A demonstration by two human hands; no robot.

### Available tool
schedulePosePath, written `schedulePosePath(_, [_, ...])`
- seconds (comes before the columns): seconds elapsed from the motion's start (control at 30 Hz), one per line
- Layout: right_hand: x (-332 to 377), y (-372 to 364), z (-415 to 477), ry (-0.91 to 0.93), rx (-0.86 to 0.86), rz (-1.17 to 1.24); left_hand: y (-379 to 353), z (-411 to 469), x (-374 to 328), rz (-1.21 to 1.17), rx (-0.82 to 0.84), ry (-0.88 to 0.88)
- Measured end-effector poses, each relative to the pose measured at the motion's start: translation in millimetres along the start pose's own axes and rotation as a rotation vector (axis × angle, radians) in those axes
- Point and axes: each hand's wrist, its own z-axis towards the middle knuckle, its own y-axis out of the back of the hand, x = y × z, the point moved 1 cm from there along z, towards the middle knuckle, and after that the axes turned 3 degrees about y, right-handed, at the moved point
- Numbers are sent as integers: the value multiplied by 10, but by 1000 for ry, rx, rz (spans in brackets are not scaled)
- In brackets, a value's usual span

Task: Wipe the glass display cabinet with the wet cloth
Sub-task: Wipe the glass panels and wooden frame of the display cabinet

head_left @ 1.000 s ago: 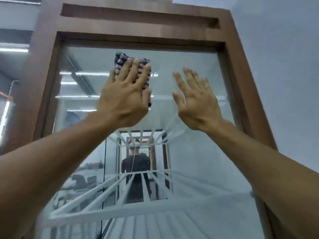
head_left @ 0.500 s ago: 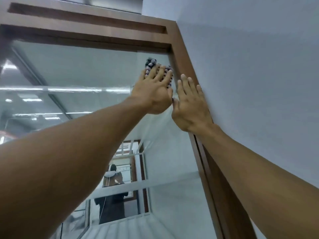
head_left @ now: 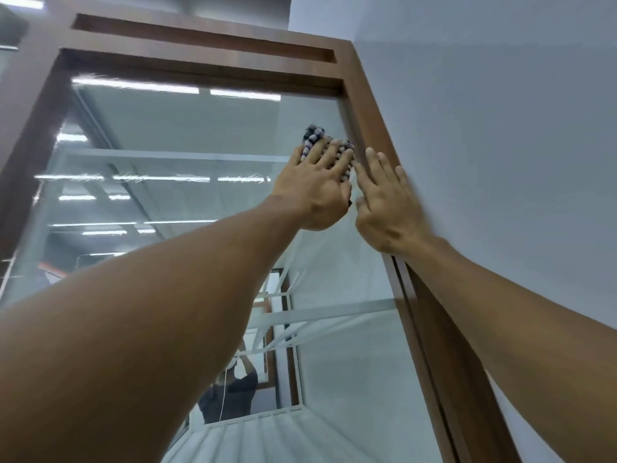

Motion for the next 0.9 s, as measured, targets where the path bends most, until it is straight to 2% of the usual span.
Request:
schedulePosePath(0.17, [320,-31,-98,-58,28,-96,91,-342,419,-4,-17,55])
schedulePosePath(0.37, [1351,-195,165,107,38,123,321,-768,1357,7,-42,238])
schedulePosePath(0.53, [2152,-286,378,190,36,128,544,-1130,1989,139,-44,369])
schedulePosePath(0.73, [2291,-347,338,155,17,149,638,-1468,2276,114,-12,451])
schedulePosePath(0.9, [2269,-354,279,172,25,153,539,-1641,2152,63,-25,494])
